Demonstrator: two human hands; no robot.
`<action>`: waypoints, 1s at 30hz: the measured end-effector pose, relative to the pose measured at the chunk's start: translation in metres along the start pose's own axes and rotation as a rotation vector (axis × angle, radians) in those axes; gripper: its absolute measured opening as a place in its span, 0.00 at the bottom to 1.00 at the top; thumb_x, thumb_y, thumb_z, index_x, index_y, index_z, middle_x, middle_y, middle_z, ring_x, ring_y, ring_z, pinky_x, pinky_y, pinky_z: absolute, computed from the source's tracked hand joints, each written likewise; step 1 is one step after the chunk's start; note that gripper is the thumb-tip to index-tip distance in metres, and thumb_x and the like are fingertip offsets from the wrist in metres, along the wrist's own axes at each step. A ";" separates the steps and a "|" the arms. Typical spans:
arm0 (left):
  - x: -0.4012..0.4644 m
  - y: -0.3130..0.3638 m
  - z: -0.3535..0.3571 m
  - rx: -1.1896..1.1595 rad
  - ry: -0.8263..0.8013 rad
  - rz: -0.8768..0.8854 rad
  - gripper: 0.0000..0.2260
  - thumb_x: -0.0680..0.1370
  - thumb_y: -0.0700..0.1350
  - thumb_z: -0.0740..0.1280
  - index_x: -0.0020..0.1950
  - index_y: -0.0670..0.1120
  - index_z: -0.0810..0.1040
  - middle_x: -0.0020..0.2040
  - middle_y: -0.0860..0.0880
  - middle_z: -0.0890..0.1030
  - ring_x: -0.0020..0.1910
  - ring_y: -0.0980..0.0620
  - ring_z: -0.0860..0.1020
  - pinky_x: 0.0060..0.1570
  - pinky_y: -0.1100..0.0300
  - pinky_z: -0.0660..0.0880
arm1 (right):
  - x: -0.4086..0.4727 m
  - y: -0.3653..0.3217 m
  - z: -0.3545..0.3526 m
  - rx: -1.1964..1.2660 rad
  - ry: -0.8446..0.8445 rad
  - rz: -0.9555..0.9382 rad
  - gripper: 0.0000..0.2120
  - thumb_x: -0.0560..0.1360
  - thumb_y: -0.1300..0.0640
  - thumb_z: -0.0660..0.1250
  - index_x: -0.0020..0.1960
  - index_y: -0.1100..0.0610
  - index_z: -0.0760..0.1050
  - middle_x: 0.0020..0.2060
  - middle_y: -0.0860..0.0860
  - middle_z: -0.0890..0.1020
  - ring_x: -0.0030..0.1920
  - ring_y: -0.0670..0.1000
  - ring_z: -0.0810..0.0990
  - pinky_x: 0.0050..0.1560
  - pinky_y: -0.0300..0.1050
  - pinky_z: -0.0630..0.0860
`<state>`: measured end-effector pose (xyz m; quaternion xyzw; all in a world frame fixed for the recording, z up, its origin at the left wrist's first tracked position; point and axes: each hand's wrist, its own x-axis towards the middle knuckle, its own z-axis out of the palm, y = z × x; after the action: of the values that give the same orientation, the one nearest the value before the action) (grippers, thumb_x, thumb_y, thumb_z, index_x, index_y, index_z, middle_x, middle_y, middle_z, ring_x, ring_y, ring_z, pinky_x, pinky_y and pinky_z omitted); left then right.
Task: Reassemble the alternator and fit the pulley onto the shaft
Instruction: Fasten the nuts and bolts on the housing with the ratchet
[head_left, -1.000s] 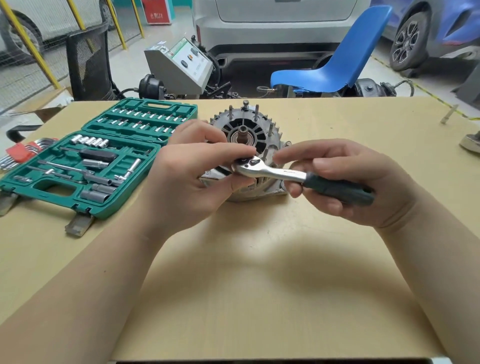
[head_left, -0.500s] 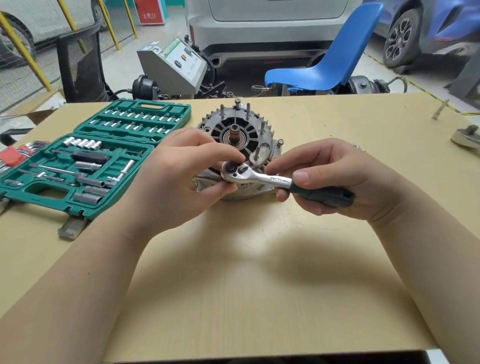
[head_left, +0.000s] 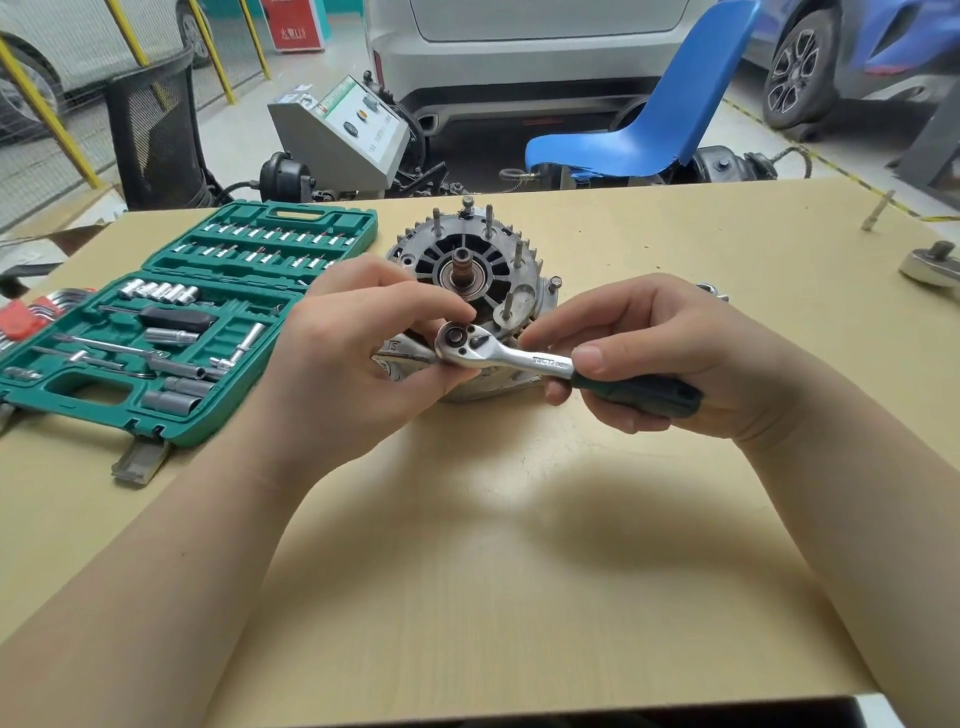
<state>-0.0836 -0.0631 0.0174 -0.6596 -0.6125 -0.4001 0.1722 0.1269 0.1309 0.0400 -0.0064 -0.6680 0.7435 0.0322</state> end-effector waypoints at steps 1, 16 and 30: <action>0.000 0.000 -0.001 -0.002 -0.009 -0.011 0.11 0.75 0.45 0.80 0.56 0.45 0.88 0.47 0.53 0.81 0.50 0.56 0.79 0.53 0.60 0.73 | 0.000 0.000 0.000 -0.002 -0.002 0.001 0.17 0.74 0.63 0.70 0.63 0.66 0.80 0.43 0.66 0.83 0.26 0.55 0.73 0.27 0.38 0.72; 0.003 0.005 -0.005 -0.016 -0.039 -0.020 0.13 0.73 0.44 0.79 0.57 0.45 0.89 0.45 0.54 0.81 0.50 0.49 0.79 0.53 0.53 0.77 | 0.005 -0.020 0.055 -0.670 0.339 0.039 0.18 0.73 0.48 0.76 0.62 0.43 0.79 0.43 0.48 0.85 0.35 0.50 0.85 0.33 0.46 0.80; -0.005 0.000 0.009 0.006 0.106 -0.084 0.08 0.74 0.51 0.75 0.41 0.48 0.90 0.47 0.53 0.84 0.52 0.47 0.74 0.56 0.41 0.74 | 0.024 -0.014 0.109 -1.285 0.681 -0.075 0.10 0.75 0.46 0.70 0.52 0.49 0.76 0.41 0.48 0.82 0.43 0.54 0.80 0.43 0.50 0.79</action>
<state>-0.0800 -0.0599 0.0084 -0.6107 -0.6309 -0.4394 0.1893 0.0978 0.0259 0.0665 -0.2320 -0.9254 0.1594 0.2537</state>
